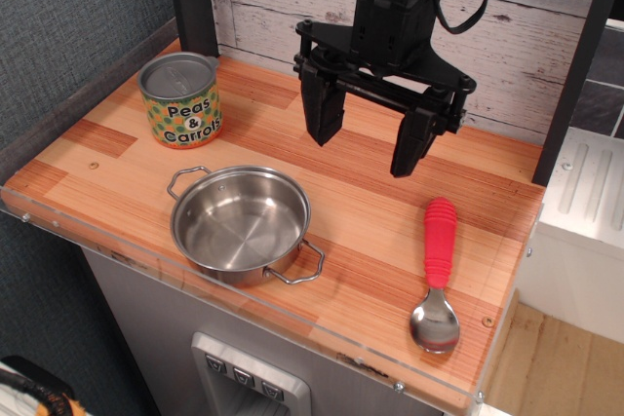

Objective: Slide pot to back of table, to right of can.

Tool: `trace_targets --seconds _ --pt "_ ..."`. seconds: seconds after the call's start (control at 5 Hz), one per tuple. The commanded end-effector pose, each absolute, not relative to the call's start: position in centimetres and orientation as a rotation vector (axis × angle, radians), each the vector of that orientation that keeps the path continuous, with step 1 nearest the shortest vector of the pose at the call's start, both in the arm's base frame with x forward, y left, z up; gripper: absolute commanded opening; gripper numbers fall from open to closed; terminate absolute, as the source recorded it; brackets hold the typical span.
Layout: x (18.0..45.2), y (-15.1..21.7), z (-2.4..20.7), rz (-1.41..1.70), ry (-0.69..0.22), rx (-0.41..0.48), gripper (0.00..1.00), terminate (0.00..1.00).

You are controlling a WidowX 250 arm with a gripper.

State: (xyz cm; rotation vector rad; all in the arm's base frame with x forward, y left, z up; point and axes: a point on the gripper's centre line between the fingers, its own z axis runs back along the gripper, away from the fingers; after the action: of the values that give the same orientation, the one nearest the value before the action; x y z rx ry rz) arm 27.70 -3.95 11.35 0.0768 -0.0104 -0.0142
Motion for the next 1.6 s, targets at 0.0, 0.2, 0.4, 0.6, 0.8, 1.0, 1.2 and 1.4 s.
trace_targets --seconds 0.0,0.2,0.4,0.6,0.8,1.0,1.2,1.4 --pt "27.7 -4.0 11.4 -0.014 -0.01 0.077 1.0 0.0" --pt "26.6 -1.9 11.0 0.19 -0.004 0.075 1.0 0.0" --pt "25.5 0.5 10.7 0.4 0.011 0.124 1.0 0.0" --pt "23.2 3.7 10.5 0.549 0.001 0.125 1.0 0.0" --pt "21.7 6.0 9.7 0.574 -0.023 0.121 1.0 0.0" --pt "21.2 7.5 8.4 0.579 -0.063 0.101 1.0 0.0" --pt "21.4 7.7 7.6 0.56 -0.118 0.092 1.0 0.0" --pt "22.1 8.3 6.5 0.578 -0.18 0.082 1.0 0.0"
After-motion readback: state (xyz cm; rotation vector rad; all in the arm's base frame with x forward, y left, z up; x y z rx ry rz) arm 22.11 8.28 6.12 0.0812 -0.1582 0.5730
